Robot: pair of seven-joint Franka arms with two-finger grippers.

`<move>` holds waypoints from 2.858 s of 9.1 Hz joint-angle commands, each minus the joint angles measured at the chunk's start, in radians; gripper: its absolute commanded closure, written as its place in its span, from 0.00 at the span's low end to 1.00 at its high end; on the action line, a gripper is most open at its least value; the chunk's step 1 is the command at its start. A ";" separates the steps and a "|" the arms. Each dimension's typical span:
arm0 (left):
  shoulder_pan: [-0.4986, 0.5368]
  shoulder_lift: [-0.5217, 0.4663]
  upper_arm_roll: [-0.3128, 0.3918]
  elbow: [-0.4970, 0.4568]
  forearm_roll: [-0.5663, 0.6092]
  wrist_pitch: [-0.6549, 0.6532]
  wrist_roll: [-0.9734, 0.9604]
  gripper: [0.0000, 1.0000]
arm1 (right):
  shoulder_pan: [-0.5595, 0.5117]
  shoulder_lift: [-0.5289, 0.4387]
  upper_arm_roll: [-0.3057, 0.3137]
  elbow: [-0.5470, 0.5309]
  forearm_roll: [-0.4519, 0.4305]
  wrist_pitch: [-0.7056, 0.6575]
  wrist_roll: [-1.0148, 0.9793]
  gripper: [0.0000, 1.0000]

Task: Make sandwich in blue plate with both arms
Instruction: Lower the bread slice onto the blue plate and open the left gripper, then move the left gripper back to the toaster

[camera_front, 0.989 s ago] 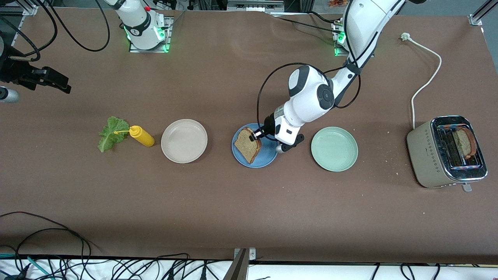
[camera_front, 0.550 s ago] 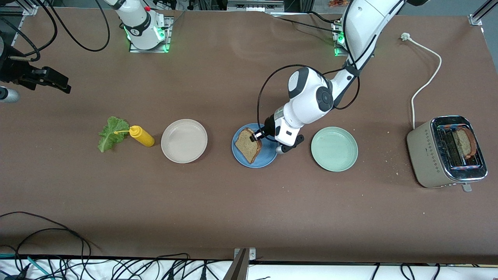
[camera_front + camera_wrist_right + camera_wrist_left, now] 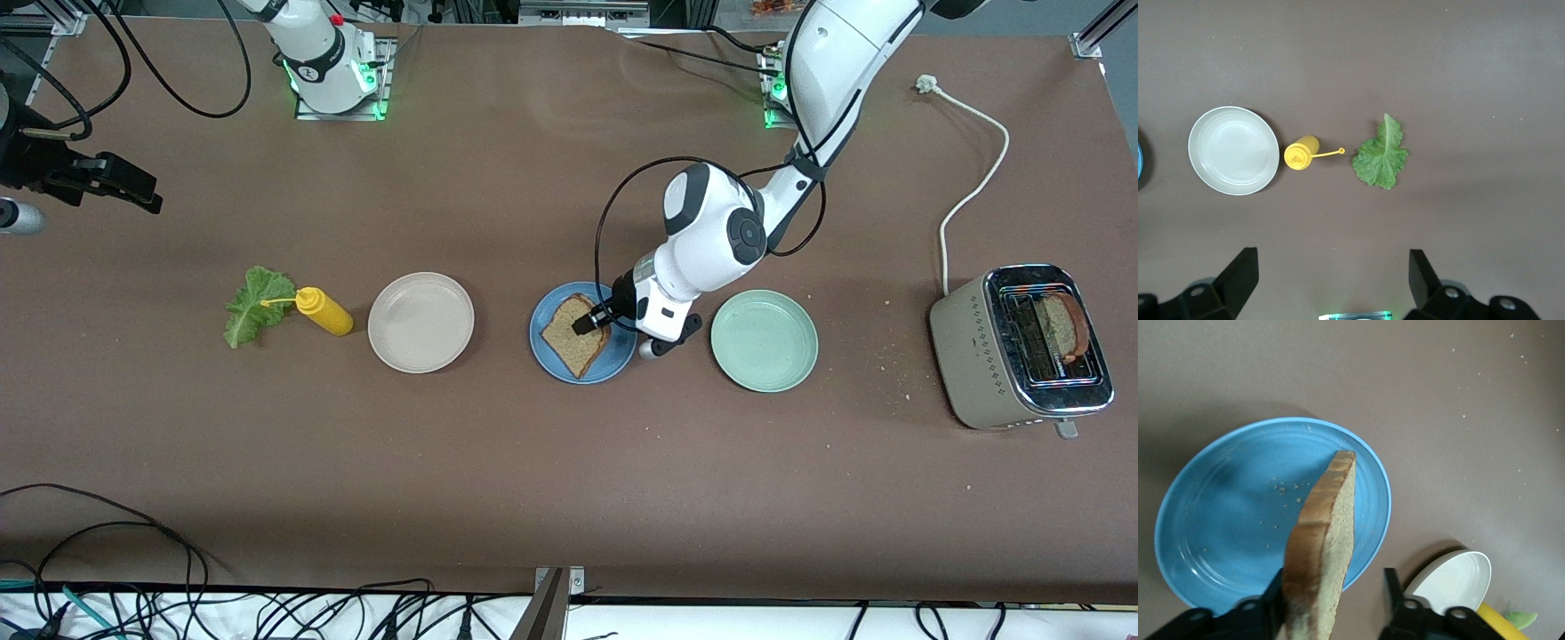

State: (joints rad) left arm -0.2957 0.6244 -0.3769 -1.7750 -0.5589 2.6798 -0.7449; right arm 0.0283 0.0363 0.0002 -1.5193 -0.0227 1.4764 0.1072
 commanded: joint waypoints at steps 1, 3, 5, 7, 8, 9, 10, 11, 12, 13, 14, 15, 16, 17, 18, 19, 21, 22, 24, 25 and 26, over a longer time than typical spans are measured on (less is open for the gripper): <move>-0.014 0.001 0.036 0.002 0.080 -0.079 -0.004 0.08 | -0.002 -0.003 -0.002 0.011 0.017 -0.018 0.000 0.00; -0.014 0.001 0.044 0.002 0.154 -0.151 -0.004 0.00 | -0.002 -0.003 -0.002 0.011 0.017 -0.018 0.000 0.00; -0.016 0.001 0.050 0.002 0.223 -0.224 -0.005 0.00 | -0.002 -0.003 -0.002 0.011 0.017 -0.018 0.000 0.00; -0.004 -0.011 0.064 0.012 0.269 -0.297 -0.005 0.00 | -0.002 -0.003 -0.002 0.011 0.017 -0.018 0.000 0.00; 0.001 -0.044 0.088 0.020 0.270 -0.358 -0.004 0.00 | -0.002 -0.003 -0.002 0.011 0.017 -0.019 0.000 0.00; 0.001 -0.090 0.113 0.020 0.296 -0.432 -0.004 0.00 | -0.002 -0.003 -0.002 0.011 0.017 -0.019 0.000 0.00; 0.010 -0.138 0.134 0.023 0.363 -0.518 -0.004 0.00 | -0.002 -0.003 -0.002 0.011 0.017 -0.019 0.000 0.00; 0.044 -0.191 0.142 0.025 0.429 -0.581 -0.001 0.00 | -0.002 -0.003 -0.002 0.011 0.017 -0.019 0.000 0.00; 0.085 -0.239 0.139 0.040 0.466 -0.633 0.007 0.00 | -0.002 -0.003 -0.002 0.011 0.017 -0.019 0.002 0.00; 0.120 -0.259 0.141 0.093 0.494 -0.731 0.028 0.00 | -0.002 -0.003 -0.002 0.011 0.017 -0.019 0.002 0.00; 0.148 -0.262 0.141 0.174 0.531 -0.858 0.091 0.00 | -0.002 -0.003 -0.002 0.011 0.017 -0.019 0.002 0.00; 0.176 -0.261 0.142 0.237 0.568 -0.938 0.154 0.00 | -0.002 -0.003 -0.002 0.011 0.017 -0.019 0.000 0.00; 0.209 -0.265 0.141 0.268 0.574 -0.954 0.185 0.00 | -0.002 -0.003 -0.002 0.011 0.017 -0.019 0.000 0.00; 0.240 -0.285 0.144 0.279 0.576 -0.953 0.197 0.00 | -0.002 -0.003 -0.002 0.011 0.017 -0.019 0.005 0.00; 0.271 -0.301 0.144 0.281 0.589 -0.953 0.200 0.00 | -0.002 0.005 -0.002 0.010 0.018 -0.018 0.006 0.00; 0.292 -0.319 0.139 0.292 0.659 -0.951 0.237 0.00 | -0.002 0.008 0.000 0.008 0.017 -0.018 0.009 0.00; 0.354 -0.333 0.133 0.296 0.677 -0.954 0.393 0.00 | -0.004 0.002 0.000 0.011 0.015 -0.018 0.011 0.00; 0.369 -0.342 0.133 0.296 0.659 -0.966 0.400 0.00 | -0.005 -0.001 -0.009 0.014 0.015 -0.018 0.009 0.00; 0.406 -0.351 0.133 0.296 0.645 -0.966 0.474 0.00 | -0.005 -0.006 -0.025 0.014 0.036 -0.042 0.002 0.00; 0.408 -0.353 0.138 0.296 0.645 -0.969 0.542 0.00 | -0.005 -0.010 -0.028 0.014 0.038 -0.054 0.006 0.00; 0.427 -0.354 0.133 0.296 0.645 -0.972 0.556 0.00 | -0.005 -0.010 -0.032 0.014 0.038 -0.054 -0.003 0.00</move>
State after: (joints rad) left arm 0.1003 0.2862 -0.2293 -1.4803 0.0916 1.7303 -0.2613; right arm 0.0255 0.0343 -0.0253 -1.5192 -0.0062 1.4508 0.1087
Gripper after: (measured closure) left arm 0.000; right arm 0.000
